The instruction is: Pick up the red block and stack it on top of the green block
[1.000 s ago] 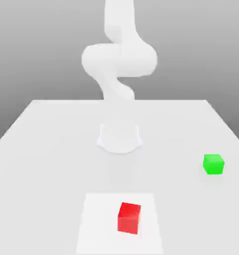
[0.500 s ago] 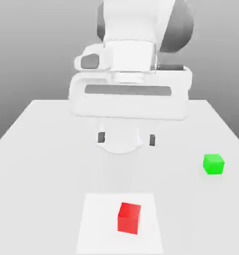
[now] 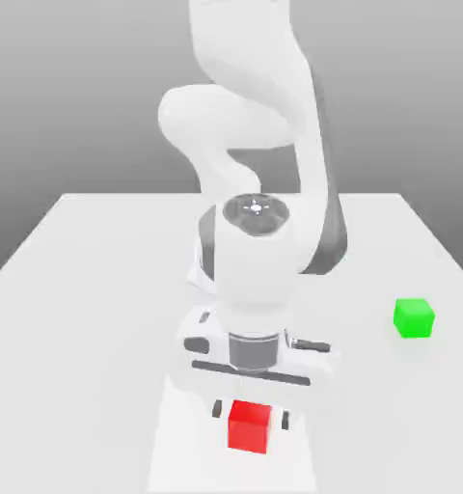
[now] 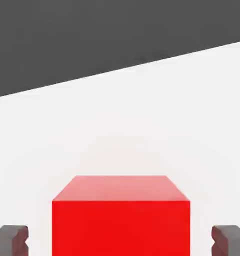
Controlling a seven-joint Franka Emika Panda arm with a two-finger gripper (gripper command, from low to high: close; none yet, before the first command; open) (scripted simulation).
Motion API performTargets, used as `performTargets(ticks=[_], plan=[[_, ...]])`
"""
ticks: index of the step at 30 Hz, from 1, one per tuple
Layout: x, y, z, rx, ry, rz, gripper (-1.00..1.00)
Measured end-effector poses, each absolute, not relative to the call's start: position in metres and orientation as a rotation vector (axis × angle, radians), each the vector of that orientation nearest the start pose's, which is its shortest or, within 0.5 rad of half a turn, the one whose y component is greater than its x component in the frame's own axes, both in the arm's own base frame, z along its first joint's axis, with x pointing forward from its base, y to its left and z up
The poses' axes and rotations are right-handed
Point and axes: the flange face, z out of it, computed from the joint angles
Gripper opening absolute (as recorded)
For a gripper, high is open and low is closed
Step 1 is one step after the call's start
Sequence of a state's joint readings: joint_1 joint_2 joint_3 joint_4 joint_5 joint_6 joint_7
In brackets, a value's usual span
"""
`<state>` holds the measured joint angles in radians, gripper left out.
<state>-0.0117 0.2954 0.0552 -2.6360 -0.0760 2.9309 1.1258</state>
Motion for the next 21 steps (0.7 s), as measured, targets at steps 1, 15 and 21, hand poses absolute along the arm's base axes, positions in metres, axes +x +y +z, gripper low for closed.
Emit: performTargets(ticks=[1,15,21], plan=[[0.419,0.025,0.146,-2.749,1.52,-0.001,-1.0],[0.383,0.14,0.224,-2.873,1.22,0.013,-1.0],[0.293,0.252,0.241,-2.992,0.875,0.025,-1.0]])
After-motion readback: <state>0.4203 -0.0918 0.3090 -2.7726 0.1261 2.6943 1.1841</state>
